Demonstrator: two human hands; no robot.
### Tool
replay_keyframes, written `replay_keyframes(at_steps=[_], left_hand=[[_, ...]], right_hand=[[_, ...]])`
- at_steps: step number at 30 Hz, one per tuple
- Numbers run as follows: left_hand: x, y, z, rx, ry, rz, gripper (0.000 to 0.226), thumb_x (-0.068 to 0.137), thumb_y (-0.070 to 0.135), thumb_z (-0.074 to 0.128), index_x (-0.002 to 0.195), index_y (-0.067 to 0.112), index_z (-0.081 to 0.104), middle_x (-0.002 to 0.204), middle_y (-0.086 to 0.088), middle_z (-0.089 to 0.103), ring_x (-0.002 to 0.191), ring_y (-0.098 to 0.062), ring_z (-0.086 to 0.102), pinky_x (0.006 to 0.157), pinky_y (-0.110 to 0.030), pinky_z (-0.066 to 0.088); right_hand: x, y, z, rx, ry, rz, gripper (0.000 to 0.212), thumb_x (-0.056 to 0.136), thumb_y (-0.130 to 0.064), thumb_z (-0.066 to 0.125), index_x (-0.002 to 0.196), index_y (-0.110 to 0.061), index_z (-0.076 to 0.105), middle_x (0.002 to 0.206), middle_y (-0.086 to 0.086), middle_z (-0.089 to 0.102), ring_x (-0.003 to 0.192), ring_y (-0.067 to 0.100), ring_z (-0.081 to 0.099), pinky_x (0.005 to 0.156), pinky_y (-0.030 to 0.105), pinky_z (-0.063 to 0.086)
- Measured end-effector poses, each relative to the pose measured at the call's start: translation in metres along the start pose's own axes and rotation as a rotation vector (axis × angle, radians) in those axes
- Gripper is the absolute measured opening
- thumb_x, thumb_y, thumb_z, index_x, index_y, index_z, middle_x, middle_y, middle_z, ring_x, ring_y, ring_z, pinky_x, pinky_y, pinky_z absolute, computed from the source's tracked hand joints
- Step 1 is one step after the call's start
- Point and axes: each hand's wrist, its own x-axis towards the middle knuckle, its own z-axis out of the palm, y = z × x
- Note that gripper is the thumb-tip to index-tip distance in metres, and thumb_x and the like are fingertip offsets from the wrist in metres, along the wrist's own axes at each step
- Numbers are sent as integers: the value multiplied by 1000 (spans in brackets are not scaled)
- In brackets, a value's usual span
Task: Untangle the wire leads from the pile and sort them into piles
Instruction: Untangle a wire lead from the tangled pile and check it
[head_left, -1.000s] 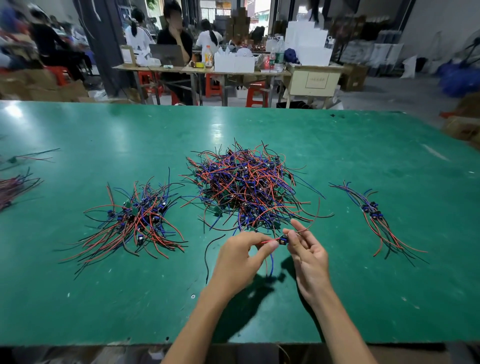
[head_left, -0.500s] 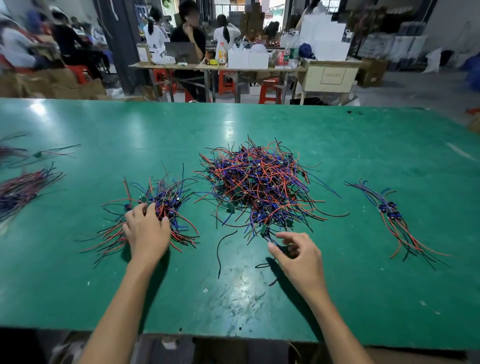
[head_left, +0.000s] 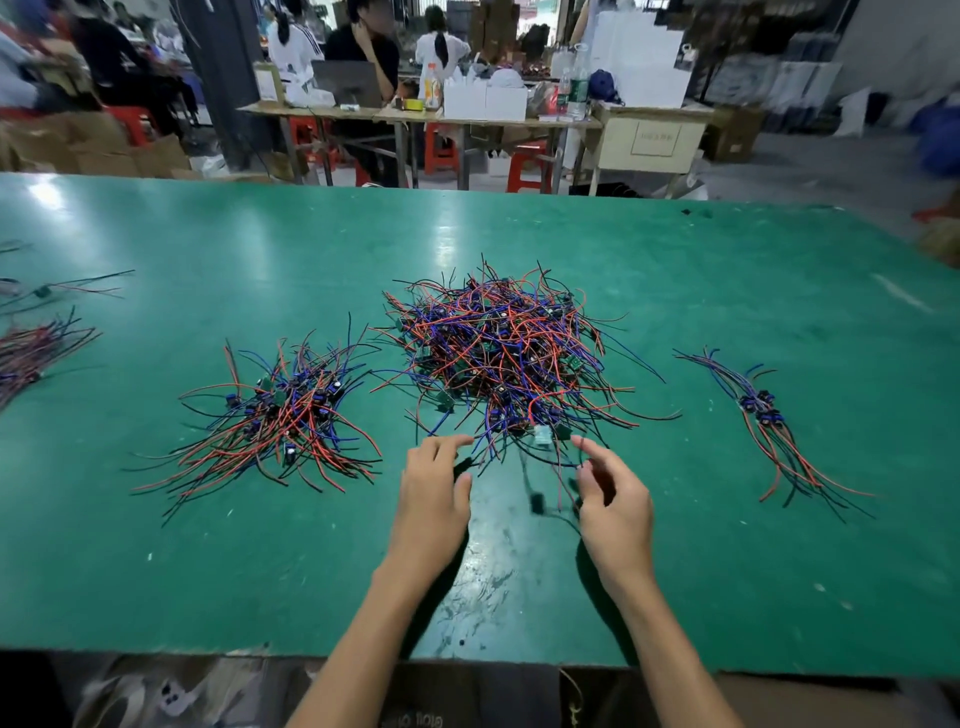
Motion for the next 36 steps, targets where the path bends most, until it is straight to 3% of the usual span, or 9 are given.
replay_keyframes(at_steps=[3, 7, 13, 16, 23, 27, 29, 32, 36], left_hand=[[-4, 7, 3, -115, 63, -49, 36, 94, -5, 57, 125, 15, 60, 114, -1, 57, 106, -17, 54, 98, -33, 45], [-9, 16, 5, -150, 116, -94, 32, 93, -10, 56, 116, 11, 64, 105, -3, 60, 100, -20, 60, 92, -37, 50], [-14, 19, 8, 202, 185, -191, 14, 100, 22, 59, 108, 14, 66, 106, -3, 58, 101, -20, 46, 84, -29, 38], [-14, 19, 8, 492, 146, -226, 23, 104, 38, 45, 111, 24, 62, 109, 3, 58, 102, -19, 47, 84, -31, 33], [-15, 22, 10, 572, 124, -239, 21, 107, 34, 38, 109, 25, 57, 104, 5, 59, 94, -19, 50, 81, -32, 34], [-17, 27, 7, 136, 171, -242, 10, 106, 29, 44, 99, 24, 51, 70, 6, 63, 67, -21, 58, 66, -37, 41], [-18, 34, 9, -237, 161, -251, 5, 103, 24, 53, 101, 25, 57, 68, 6, 65, 68, -18, 64, 62, -33, 49], [-17, 47, 14, -571, 148, -271, 11, 98, 20, 64, 105, 28, 66, 75, 3, 73, 65, -12, 68, 61, -26, 57], [-16, 61, 21, -794, 70, -289, 15, 92, 18, 74, 105, 25, 69, 82, 2, 78, 70, -16, 73, 72, -30, 58]], right_hand=[[2, 6, -2, 38, 1, 4, 36, 101, -4, 56, 110, -34, 73, 96, -9, 68, 73, 0, 54, 70, 25, 44], [3, 9, 2, 83, -9, 51, 21, 100, -13, 60, 107, -26, 75, 101, -2, 72, 92, 27, 68, 89, 53, 55], [1, 5, 1, 88, -78, 47, 23, 98, -22, 63, 101, -40, 76, 85, -12, 76, 80, 12, 70, 80, 40, 58], [0, 3, 1, 72, -94, 54, 18, 99, -21, 63, 105, -29, 78, 90, -12, 77, 83, 18, 72, 83, 45, 60], [-4, -3, 1, -8, 108, 38, 3, 89, -21, 76, 90, -23, 79, 71, -10, 75, 69, 11, 73, 79, 40, 61], [-7, -8, -2, -41, 205, -40, 8, 86, -23, 80, 82, -29, 77, 72, -17, 73, 69, 0, 69, 76, 24, 57], [-9, -11, -2, -40, 237, -89, 11, 86, -25, 80, 80, -30, 73, 73, -20, 71, 69, -3, 67, 70, 11, 50], [-13, -15, -3, 6, 259, -137, 10, 87, -33, 74, 80, -29, 68, 75, -17, 71, 68, 4, 67, 65, 12, 47], [-16, -19, -5, 112, -13, -160, 8, 87, -31, 74, 79, -28, 71, 74, -9, 72, 64, 8, 66, 62, 17, 50]])
